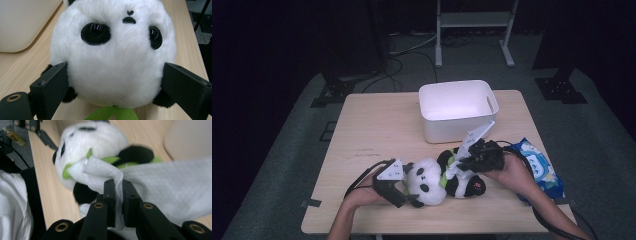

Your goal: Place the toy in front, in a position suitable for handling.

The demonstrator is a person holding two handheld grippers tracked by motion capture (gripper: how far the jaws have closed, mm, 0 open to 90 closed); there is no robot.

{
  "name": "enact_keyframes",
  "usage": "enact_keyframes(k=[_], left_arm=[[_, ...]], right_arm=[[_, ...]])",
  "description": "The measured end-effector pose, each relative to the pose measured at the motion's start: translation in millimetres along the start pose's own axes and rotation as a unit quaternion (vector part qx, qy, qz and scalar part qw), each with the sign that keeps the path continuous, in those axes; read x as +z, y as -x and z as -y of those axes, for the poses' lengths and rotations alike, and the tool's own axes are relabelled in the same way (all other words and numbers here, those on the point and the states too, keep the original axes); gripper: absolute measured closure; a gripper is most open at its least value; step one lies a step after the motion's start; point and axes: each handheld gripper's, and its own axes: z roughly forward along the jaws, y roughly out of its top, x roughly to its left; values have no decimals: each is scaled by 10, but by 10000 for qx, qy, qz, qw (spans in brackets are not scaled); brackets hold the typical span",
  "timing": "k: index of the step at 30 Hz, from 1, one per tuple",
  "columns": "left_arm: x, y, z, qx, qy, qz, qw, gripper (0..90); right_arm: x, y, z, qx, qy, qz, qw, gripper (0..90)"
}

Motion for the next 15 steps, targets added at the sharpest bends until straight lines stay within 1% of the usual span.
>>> enact_keyframes(k=[1,2,3,4,5,6,7,8,9,10,11,12,13,14,15], left_arm=[[-2,-2,2,-14,6,17,10000,89],[-2,-2,2,-14,6,17,10000,89],[-2,-4,6,-14,10,28,10000,89],[-3,-7,7,-9,3,28,10000,89],[-6,-12,9,-17,12,46,10000,89],[-6,-12,9,-17,12,46,10000,90],[-14,-10,8,9,23,37,10000,90],[-21,-12,4,32,21,34,10000,106],[-31,-13,1,27,35,47,10000,118],[-47,-17,-5,20,42,57,10000,118],[-66,-21,-11,-10,73,79,9999,119],[-109,-23,-27,-15,110,74,9999,119],[-109,-23,-27,-15,110,74,9999,118],[-124,-26,-33,-40,138,76,9999,117],[-166,-30,-57,-97,187,87,9997,112]], right_arm=[[24,2,-57,-45,5,14,10000,822],[24,2,-57,-45,5,14,10000,822],[73,-3,-183,-82,27,29,10000,823],[73,-3,-183,-82,27,29,10000,823],[102,-2,-263,-199,14,153,9997,823],[102,-2,-263,-199,14,153,9997,823],[117,-1,-297,-209,12,246,9995,823],[137,28,-323,-193,-25,245,9995,823],[181,75,-317,-86,-90,172,9998,823],[181,75,-317,-86,-90,172,9998,824],[213,100,-295,-29,-141,77,9999,824],[230,108,-238,21,-109,-23,9999,826],[230,108,-238,21,-109,-23,9999,826],[199,75,-192,61,-64,-102,9999,827],[184,47,-167,70,-74,-128,9999,827]])
